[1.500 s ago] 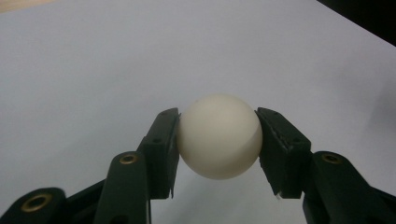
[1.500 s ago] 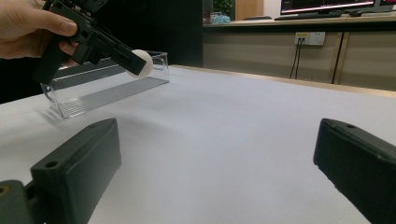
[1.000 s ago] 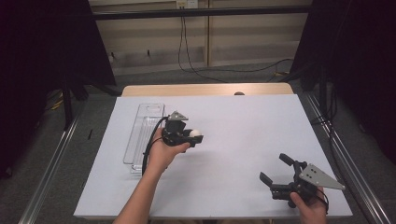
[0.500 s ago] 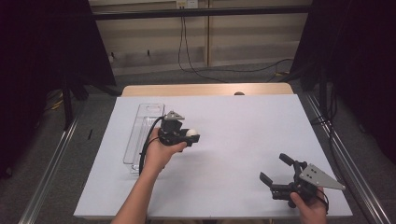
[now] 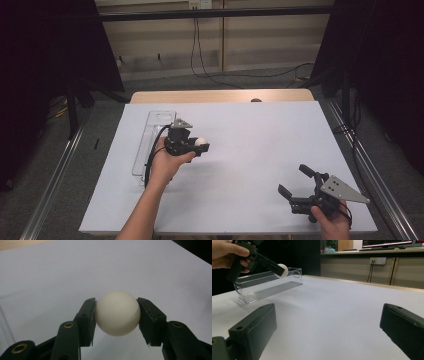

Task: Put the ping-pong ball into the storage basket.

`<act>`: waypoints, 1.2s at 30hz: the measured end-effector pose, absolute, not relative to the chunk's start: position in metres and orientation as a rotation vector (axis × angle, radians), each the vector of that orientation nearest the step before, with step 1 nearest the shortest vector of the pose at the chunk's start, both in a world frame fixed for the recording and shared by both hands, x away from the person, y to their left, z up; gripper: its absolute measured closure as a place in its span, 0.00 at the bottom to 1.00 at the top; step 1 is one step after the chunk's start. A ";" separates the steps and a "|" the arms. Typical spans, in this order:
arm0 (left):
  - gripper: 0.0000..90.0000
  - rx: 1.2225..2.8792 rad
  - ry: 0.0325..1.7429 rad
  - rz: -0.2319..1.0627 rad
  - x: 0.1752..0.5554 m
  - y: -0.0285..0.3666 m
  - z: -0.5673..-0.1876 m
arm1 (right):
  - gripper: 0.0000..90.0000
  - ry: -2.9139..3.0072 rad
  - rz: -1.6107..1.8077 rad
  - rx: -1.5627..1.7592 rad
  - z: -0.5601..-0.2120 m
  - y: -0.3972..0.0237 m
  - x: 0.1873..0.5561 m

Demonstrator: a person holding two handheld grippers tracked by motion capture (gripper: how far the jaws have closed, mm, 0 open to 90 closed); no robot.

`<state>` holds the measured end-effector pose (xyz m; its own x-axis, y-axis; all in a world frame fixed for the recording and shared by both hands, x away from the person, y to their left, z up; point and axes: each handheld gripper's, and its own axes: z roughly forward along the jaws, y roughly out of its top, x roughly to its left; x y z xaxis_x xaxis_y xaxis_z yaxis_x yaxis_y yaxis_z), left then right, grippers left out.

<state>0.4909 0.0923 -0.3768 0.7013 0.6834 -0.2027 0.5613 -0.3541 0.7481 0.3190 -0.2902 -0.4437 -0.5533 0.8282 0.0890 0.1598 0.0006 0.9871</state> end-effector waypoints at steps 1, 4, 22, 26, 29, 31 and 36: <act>0.57 2.063 0.951 0.184 0.491 0.094 -0.376 | 0.00 1.743 1.596 1.019 -0.444 -0.290 0.319; 0.57 2.055 0.954 0.190 0.491 0.095 -0.376 | 0.00 1.743 1.599 1.017 -0.444 -0.290 0.319; 0.57 2.045 0.989 0.208 0.491 0.107 -0.371 | 0.00 1.743 1.599 1.020 -0.444 -0.290 0.319; 0.57 2.042 0.995 0.208 0.491 0.109 -0.370 | 0.00 1.745 1.601 1.018 -0.444 -0.290 0.319; 0.57 2.057 0.983 0.209 0.491 0.111 -0.369 | 0.00 1.742 1.603 1.028 -0.444 -0.289 0.319; 0.57 2.046 0.991 0.210 0.491 0.112 -0.369 | 0.00 1.742 1.605 1.026 -0.444 -0.289 0.319; 0.57 2.034 0.998 0.218 0.490 0.114 -0.368 | 0.00 1.744 1.599 1.020 -0.444 -0.290 0.319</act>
